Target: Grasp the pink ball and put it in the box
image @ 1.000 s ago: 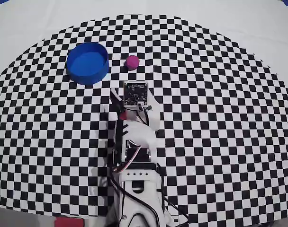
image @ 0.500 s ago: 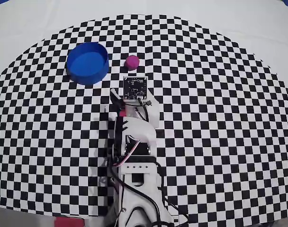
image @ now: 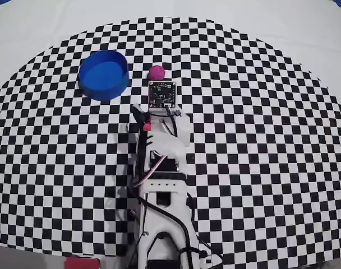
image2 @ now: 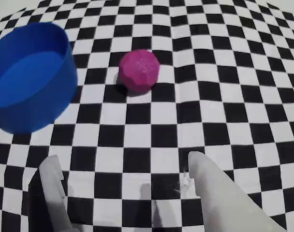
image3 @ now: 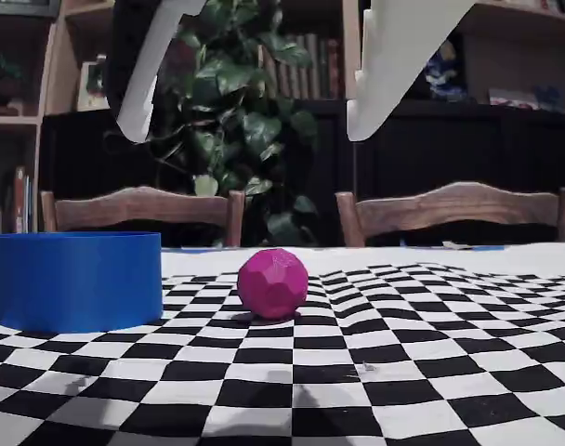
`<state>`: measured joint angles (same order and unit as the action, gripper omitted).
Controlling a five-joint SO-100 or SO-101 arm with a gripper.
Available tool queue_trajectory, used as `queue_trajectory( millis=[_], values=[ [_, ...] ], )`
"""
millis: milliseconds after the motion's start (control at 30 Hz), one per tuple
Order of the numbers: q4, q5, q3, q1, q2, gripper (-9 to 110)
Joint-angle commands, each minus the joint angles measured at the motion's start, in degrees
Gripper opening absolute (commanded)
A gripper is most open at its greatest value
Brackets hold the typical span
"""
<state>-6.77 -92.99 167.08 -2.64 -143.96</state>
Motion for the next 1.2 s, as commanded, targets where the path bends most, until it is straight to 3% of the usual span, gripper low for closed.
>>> queue_trajectory(
  millis=[0, 1167],
  values=[
    [0.88, 0.18, -3.43, -0.53, 1.85, 31],
    [8.61, 0.44, -19.42, -1.23, 29.09, 31]
  ],
)
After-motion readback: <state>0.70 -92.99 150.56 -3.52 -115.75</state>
